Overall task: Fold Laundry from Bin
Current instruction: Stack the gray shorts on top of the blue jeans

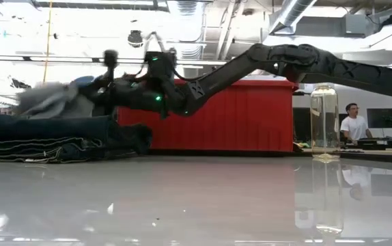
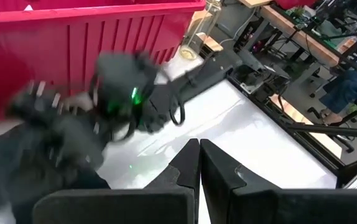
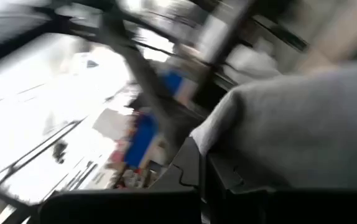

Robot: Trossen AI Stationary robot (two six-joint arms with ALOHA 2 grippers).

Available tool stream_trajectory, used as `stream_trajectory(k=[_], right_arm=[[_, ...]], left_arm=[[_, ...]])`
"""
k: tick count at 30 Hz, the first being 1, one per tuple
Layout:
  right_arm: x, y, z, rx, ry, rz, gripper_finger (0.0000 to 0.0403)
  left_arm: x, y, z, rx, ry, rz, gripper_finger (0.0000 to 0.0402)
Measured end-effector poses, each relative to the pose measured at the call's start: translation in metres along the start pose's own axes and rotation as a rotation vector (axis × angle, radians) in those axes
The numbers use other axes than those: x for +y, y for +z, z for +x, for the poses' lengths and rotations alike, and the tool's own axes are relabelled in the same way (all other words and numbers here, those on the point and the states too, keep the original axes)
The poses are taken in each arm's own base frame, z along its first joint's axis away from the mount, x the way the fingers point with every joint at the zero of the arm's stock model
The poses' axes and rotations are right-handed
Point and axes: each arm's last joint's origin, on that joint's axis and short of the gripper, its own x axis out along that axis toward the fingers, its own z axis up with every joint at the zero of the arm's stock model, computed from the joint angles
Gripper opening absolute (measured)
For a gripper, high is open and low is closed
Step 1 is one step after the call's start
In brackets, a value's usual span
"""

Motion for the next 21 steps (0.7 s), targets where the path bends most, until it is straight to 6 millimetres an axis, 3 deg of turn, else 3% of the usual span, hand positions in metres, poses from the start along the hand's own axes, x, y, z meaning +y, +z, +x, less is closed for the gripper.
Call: stream_trajectory(k=[3,7,9,15,21], right_arm=[[0.025,0.021,-0.004,-0.043,0.166,-0.136,0.0023],[0.038,0.031,-0.004,-0.039,0.187,-0.183,0.0023],[0.031,0.029,-0.005,0.007,0.173,-0.197,0.0023],[-0.008,0.004,-0.008,0.301,-0.137,0.044,0.0023],[-0.009,-0.002,-0.009,0.384,-0.162,0.191,0.0023]], left_arm=[[0.000,0.000,0.000,0.001,0.001,0.002,0.0000],[0.000,0.000,0.000,0.001,0.003,0.009,0.0000],[0.000,0.000,0.000,0.000,0.004,0.015,0.0000],[-0.001,-0.002,0.002,0.003,0.012,0.025,0.0000],[-0.008,-0.011,0.010,0.018,0.032,0.022,0.0000]])
